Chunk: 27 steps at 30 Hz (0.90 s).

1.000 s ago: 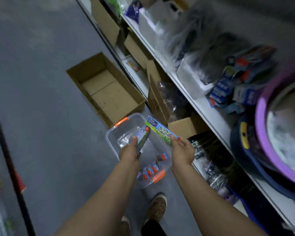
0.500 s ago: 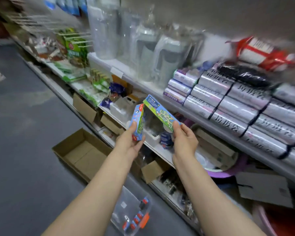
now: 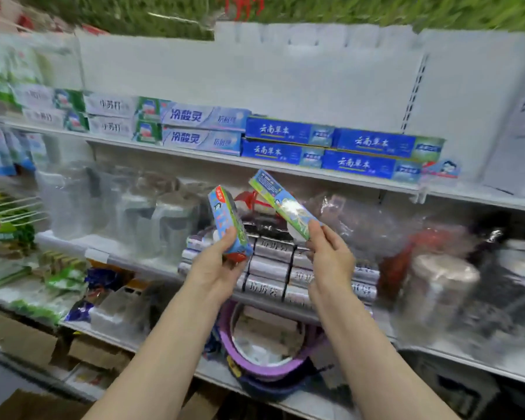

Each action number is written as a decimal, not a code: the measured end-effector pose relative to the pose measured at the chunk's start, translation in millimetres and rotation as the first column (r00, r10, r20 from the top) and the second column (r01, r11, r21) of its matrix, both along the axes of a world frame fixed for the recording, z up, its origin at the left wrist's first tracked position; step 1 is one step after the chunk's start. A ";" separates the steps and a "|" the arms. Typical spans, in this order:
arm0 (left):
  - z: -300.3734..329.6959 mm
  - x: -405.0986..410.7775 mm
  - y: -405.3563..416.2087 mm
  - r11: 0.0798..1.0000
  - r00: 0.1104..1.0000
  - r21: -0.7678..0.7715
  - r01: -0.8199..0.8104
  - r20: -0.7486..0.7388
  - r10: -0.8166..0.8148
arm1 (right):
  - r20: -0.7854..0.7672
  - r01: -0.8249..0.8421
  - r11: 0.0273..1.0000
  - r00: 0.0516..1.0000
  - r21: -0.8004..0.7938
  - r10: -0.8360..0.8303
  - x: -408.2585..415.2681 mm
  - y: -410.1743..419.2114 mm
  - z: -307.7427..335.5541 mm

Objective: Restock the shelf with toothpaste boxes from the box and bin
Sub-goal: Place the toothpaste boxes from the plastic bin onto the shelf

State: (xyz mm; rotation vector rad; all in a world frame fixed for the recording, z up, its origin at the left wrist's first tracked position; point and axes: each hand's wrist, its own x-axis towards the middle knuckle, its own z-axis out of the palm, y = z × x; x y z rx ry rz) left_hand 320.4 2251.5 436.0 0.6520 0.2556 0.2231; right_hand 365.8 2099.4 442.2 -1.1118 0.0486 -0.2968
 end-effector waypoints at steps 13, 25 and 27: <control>95.0 25.6 -144.2 0.965 0.947 0.077 0.251 0.185 -0.261 | 0.154 0.164 0.980 0.971 0.112 -0.181 4.5 -157.4 92.5; 115.0 62.4 -226.8 0.960 0.920 0.124 0.252 0.276 -0.277 | 0.398 -0.069 0.944 0.915 0.322 -0.069 26.3 -243.5 115.6; 115.7 66.5 -237.4 0.965 0.925 0.110 0.238 0.276 -0.260 | 0.404 -0.044 0.943 0.910 0.329 -0.098 30.7 -251.6 116.6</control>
